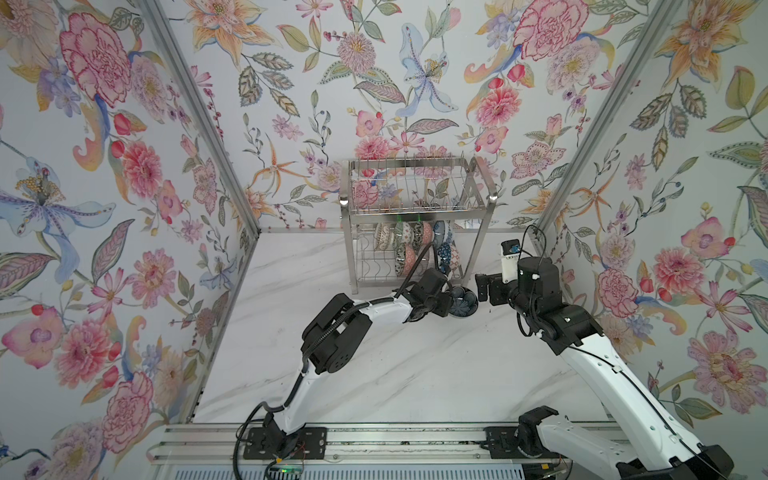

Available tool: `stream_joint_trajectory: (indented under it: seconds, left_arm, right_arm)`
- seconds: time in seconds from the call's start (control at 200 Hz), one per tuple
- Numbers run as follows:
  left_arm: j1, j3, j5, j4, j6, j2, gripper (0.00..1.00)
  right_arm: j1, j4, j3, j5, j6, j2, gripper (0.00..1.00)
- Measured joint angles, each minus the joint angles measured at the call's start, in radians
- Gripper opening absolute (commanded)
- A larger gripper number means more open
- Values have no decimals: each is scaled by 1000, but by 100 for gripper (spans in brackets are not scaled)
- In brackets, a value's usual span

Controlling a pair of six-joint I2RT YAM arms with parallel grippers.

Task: Load the bowls into the dish rack
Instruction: 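Close the left gripper on the rim of the dark geometric bowl, then lift the dark bowl with the left gripper while the right gripper approaches its rim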

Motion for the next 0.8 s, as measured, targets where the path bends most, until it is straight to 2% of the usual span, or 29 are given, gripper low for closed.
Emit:
stream_joint_trajectory:
  seconds: [0.21,0.54,0.691,0.801]
  left_arm:
    - [-1,18,0,-5,4,15,34]
    - [-2,18,7,7,0,13,0]
    - [-3,2,7,25,3,6,0]
    - [-3,-69,2,57,5,-35,0]
  right_arm:
    - [-5,3,-3,-6,0,-2,99]
    - [-8,7,-4,-13,0,-6,99]
    - [-10,10,-4,-13,0,-12,99]
    - [-10,10,-4,-13,0,-20,99]
